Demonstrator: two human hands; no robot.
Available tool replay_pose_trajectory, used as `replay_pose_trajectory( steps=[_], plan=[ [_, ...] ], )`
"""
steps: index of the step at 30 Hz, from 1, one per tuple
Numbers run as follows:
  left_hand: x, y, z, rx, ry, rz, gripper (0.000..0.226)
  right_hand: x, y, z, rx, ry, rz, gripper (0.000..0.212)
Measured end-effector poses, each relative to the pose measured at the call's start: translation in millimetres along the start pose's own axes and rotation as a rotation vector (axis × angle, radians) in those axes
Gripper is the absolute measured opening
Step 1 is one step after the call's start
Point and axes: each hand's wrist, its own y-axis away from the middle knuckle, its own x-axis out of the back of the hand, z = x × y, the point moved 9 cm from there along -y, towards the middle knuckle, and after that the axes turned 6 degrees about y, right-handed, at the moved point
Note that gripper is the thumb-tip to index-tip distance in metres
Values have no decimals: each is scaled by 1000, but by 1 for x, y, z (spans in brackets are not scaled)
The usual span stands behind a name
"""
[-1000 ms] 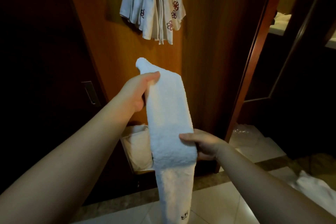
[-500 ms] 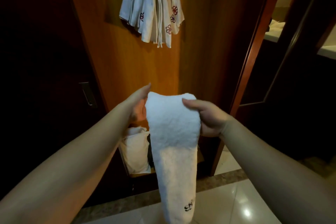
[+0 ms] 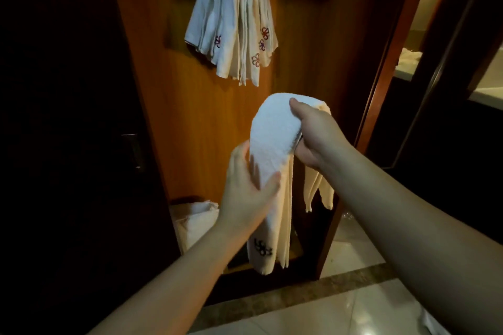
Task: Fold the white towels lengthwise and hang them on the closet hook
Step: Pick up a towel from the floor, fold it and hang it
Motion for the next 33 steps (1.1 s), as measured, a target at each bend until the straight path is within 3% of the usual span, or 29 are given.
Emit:
replay_pose_trajectory(
  steps=[3,8,16,23,27,33],
  plan=[
    [-17,-8,3,-15,-159,-9,85,-10,-3,-10,12,-51,40,18],
    [-18,-27,-4,-46,-332,100,75,-19,-6,-33,60,-91,104,40],
    [-10,-39,-27,-146,-572,223,91,-17,-9,-46,98,-133,158,20],
    [46,-23,-120,116,-739,217,25,17,-17,-74,133,-236,299,31],
    [82,-14,-151,185,-586,250,13,32,-25,-74,126,-308,307,28],
    [138,-8,-135,236,116,428,36,58,-28,-66,93,-417,382,24]
  ],
)
